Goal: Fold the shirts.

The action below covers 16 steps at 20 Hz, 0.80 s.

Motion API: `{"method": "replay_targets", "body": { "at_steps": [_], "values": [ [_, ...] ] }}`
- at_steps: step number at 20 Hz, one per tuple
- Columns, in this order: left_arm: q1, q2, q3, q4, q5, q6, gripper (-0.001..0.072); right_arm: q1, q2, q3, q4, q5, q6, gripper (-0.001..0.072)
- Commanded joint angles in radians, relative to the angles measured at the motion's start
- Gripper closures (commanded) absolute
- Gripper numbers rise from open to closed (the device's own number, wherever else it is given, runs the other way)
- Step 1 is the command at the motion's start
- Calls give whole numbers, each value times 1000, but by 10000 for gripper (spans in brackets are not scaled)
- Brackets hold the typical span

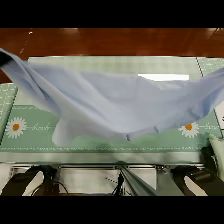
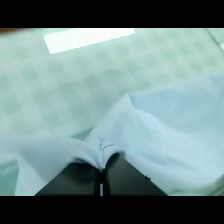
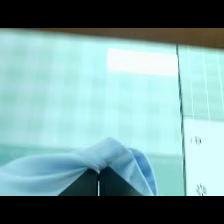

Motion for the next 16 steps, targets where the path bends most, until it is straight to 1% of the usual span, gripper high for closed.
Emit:
{"method": "replay_targets", "body": {
  "at_steps": [1,3,5,8,10,12,16],
  "values": [
    [-47,1,-200,21,23,-15,685,0,-165,4,-57,77,-133,692],
    [-84,0,-315,21,113,17,684,0,-288,4,-98,-50,-134,694],
    [-108,0,-415,22,238,55,684,0,-408,4,-95,-155,-129,694],
    [-112,-11,-541,23,471,106,684,0,-576,4,-90,-254,-121,694],
    [-113,-48,-607,22,590,116,684,-2,-666,5,-76,-299,-113,694],
    [-113,-111,-642,22,639,115,684,-31,-732,4,16,-337,-101,693],
    [-143,-270,-644,21,642,122,684,-151,-800,4,296,-379,-96,693]
  ]
}}
